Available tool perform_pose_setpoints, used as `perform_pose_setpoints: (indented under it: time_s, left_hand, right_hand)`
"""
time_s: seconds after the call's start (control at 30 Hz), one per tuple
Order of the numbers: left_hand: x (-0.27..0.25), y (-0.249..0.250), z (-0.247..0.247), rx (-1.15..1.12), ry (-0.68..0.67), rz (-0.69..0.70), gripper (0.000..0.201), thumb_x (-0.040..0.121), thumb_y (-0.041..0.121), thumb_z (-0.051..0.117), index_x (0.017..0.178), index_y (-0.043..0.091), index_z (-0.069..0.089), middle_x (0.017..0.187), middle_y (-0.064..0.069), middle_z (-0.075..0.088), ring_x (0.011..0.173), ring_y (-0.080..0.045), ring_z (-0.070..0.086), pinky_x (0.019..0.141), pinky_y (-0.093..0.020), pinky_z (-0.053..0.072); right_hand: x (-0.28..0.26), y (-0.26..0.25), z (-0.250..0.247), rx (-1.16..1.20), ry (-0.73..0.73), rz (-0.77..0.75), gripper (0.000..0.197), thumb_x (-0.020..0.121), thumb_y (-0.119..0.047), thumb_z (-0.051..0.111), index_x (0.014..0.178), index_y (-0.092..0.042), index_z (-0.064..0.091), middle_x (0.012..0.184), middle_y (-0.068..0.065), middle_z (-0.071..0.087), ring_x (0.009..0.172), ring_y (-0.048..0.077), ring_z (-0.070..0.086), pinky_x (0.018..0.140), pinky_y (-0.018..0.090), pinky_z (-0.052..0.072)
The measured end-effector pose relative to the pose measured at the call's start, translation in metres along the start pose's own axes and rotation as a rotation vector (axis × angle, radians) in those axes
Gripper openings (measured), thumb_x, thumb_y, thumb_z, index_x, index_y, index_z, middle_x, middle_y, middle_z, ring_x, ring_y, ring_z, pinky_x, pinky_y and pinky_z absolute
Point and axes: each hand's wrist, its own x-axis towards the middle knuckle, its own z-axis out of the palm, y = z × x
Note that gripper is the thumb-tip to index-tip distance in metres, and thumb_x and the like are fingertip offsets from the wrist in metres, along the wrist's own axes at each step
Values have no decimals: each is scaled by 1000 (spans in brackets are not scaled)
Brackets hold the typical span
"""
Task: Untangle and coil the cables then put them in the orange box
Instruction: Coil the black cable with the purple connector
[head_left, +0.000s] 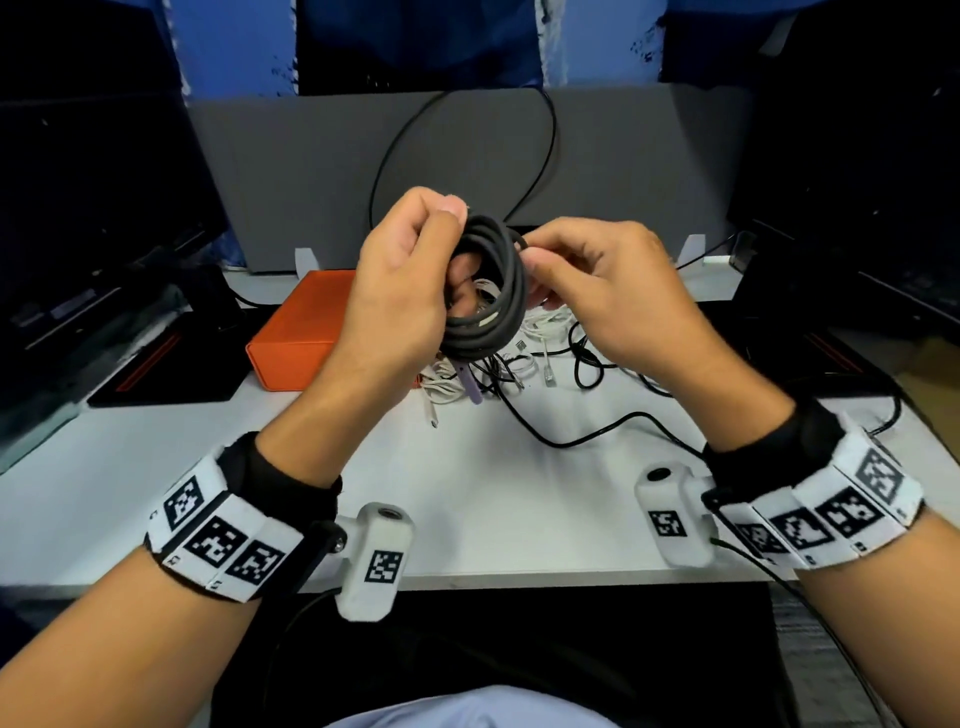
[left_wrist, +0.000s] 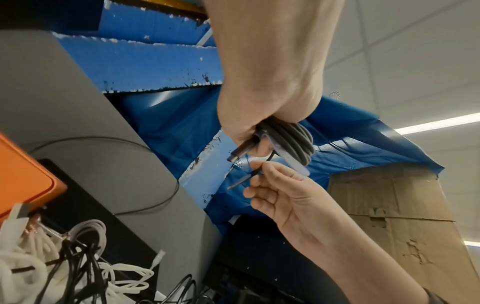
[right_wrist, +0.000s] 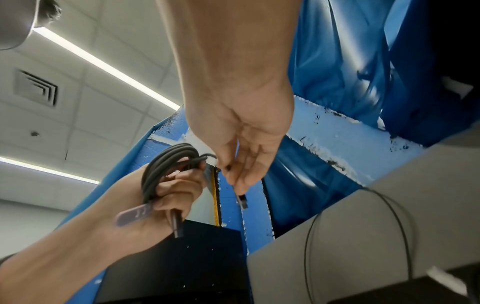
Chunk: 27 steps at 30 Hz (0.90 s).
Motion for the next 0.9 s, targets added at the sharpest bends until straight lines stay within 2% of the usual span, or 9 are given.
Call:
perform_pose_setpoints:
  time_s: [0.07,0.17,0.3,0.43,0.57,0.67,0.77,0.83,0.9]
  left_hand:
    - [0,1,-2,55,14,67,19,109,15,41,93,8,49,62,-3,43,48,-18,37,47,-30,33]
    - [-1,2,-4,211,36,216,20,110,18,42,95,9,51,63,-10,44,49,-31,39,47,-39,35]
    - [-4,2,-5,322,39,310,19,109,22,45,96,11,54,65,12,52,57,-9,48,59,-27,40]
    - [-4,-3,-5,345,30,316,20,109,23,45,97,10,54,66,12,52,58,-8,49,60,-29,40]
    - [-3,-5,-5,391,49,297,17,109,24,47,97,15,55,64,15,55,56,-7,54,58,-25,44]
    - [0,-7,-7,405,53,279,17,108,26,48,98,16,56,67,11,60,59,-13,59,57,-31,47]
    - [-2,-7,-7,503,19,308,18,108,25,50,104,11,60,77,10,61,71,-8,59,67,-29,48]
    - [-3,-6,-7,542,2,317,18,108,24,50,106,9,61,77,13,58,72,-6,58,67,-22,45]
    - [-2,-2,-9,534,-30,315,18,107,25,52,107,10,63,79,12,60,74,-6,60,69,-24,47]
  right_hand:
    - [-2,-5,6,210,0,39,19,103,-14,59,88,-14,71,73,-4,72,68,8,71,68,28,57]
    - [-3,-11,13,564,-24,118,24,106,-6,50,88,-11,64,69,1,65,63,13,64,63,26,54]
    - [-3,-13,19,827,-69,242,24,108,-12,44,94,-10,63,75,2,63,64,9,61,63,23,52]
    - [-8,-18,26,1057,-279,439,30,110,-19,39,115,-7,66,98,2,71,85,13,66,78,28,52]
    - [-12,-25,24,1190,-362,563,43,109,-39,35,89,-17,65,83,0,69,78,14,64,77,32,46]
    - [-12,-28,22,1104,-375,526,57,100,-60,37,83,-14,67,88,4,62,82,16,64,72,29,53]
    - [-14,-24,24,777,-365,410,32,103,-41,54,101,-11,67,95,5,67,91,14,67,82,28,50]
    - [-14,-21,21,663,-405,386,32,102,-32,58,113,-4,68,107,10,72,100,18,69,89,32,47]
    - [-13,-21,16,598,-441,385,35,101,-26,62,121,3,64,110,12,72,101,19,69,87,34,46]
